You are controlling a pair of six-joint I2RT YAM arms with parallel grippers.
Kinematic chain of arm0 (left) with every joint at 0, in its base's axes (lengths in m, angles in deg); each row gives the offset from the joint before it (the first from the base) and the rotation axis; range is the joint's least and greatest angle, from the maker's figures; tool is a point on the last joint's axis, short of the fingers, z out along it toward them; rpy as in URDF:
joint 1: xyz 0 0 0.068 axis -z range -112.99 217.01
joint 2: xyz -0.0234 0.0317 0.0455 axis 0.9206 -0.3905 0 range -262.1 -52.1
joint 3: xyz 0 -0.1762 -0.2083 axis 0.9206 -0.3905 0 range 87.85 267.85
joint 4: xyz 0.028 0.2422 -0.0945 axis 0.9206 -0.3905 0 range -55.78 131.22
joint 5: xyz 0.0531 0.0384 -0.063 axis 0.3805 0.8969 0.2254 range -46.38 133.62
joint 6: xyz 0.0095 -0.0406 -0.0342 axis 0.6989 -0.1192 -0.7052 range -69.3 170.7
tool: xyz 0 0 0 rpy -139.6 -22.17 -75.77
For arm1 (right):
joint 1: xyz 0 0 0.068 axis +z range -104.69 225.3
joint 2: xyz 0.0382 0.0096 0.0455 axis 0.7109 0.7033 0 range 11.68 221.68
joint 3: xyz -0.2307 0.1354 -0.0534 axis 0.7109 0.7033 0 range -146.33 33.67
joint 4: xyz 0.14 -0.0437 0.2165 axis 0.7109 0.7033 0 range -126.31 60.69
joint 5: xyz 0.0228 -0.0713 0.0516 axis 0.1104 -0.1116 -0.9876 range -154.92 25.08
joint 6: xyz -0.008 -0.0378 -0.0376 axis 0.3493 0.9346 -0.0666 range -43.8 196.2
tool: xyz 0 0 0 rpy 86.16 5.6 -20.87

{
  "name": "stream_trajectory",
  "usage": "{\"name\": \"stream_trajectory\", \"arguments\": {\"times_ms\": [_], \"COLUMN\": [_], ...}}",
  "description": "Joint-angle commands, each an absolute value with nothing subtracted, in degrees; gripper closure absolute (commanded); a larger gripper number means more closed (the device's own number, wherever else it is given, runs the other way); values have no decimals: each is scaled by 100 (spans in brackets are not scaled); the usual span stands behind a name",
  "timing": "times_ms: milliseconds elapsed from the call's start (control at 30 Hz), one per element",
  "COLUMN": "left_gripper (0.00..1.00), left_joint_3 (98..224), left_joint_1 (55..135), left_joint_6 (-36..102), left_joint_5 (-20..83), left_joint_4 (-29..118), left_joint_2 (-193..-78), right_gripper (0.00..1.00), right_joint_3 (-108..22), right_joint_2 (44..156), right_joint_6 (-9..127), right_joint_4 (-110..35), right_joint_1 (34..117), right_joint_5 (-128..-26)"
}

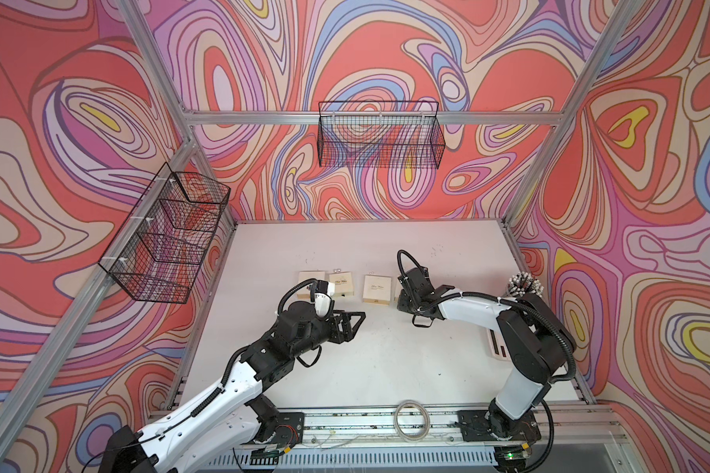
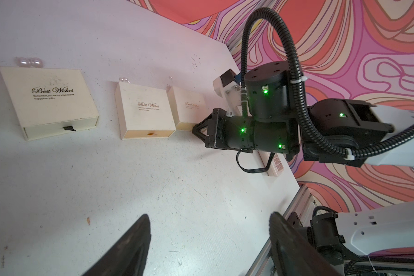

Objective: Take out the earrings from the drawer-style jewelry box
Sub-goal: Adjust the jewelry box at the center of the board.

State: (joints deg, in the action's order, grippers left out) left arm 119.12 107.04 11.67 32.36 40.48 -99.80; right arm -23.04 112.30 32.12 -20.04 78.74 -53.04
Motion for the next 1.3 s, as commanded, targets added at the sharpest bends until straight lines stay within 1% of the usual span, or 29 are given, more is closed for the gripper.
{"name": "stream_trajectory", "arguments": {"times_ms": [0,167,300,367,400,467,500,533,567,600,633,667,733,800,867,900,967,1000,1067,1100,1133,1167,1200,1267], "left_gripper": [22,22,21,16,10,3,0,0,0,0,0,0,0,0,0,0,0,0,0,0,0,0,0,0], "left_joint_3": [11835,11866,11958,12127,12246,12417,12483,12553,12617,12660,12694,12717,12681,12531,12338,12212,11852,11551,11374,11317,11221,11012,10844,10670], "left_joint_1": [10665,10656,10648,10635,10615,10571,10537,10458,10358,10211,10024,9850,9532,9386,9335,9278,9035,8813,8317,8142,8090,8029,7964,7744], "left_joint_6": [1208,1213,1225,1229,1201,1136,1055,950,859,785,737,664,546,544,809,1126,2067,2413,2462,2633,2928,3328,3577,3696], "left_joint_5": [3326,3343,3562,4130,4542,5391,5933,6471,6822,7108,7263,7390,7819,8718,9591,9870,9856,9671,9425,9465,9544,9624,9470,9051], "left_joint_4": [3937,3918,3722,3331,3076,2752,2647,2378,2262,2211,2188,2147,2167,2340,2759,3108,4183,4736,5033,5283,5690,6431,6961,7465], "left_joint_2": [-9899,-9911,-9915,-9936,-9946,-9962,-9979,-10013,-10061,-10138,-10222,-10287,-10470,-10649,-10774,-10814,-10908,-11010,-11205,-11309,-11398,-11538,-11640,-11965], "right_gripper": [93,93,93,92,91,85,78,64,45,28,13,2,2,2,2,2,2,2,2,2,2,2,2,2], "right_joint_3": [-2355,-2356,-2063,-1951,-1920,-1973,-2059,-2161,-2238,-2311,-2332,-2298,-2146,-2027,-1932,-1854,-1776,-1766,-1650,-1473,-1300,-1142,-987,-664], "right_joint_2": [11317,11293,10594,10213,9988,9677,9548,9483,9461,9435,9393,9323,9191,9122,9072,9051,9088,9144,9215,9226,9235,9262,9310,9399], "right_joint_6": [3114,3126,3051,3063,3088,3317,3535,3735,3863,4012,4135,4236,4487,4672,4881,4999,5037,5038,5207,5397,5571,5711,5909,6104], "right_joint_4": [-1892,-1884,-2120,-2142,-2097,-1989,-1943,-1906,-1899,-1980,-2146,-2330,-2864,-3224,-3453,-3599,-3681,-3664,-3769,-4054,-4316,-4545,-4808,-5374], "right_joint_1": [7851,7844,7844,7839,7844,7811,7769,7674,7556,7387,7202,7046,6780,6569,6415,6327,6189,6180,6174,6159,6112,6017,5889,5697], "right_joint_5": [-5122,-5278,-5593,-5651,-5620,-5338,-5169,-5002,-4887,-4804,-4780,-4792,-4718,-4377,-4131,-4071,-3807,-3378,-2740,-2634,-2736,-3037,-3459,-3966]}}
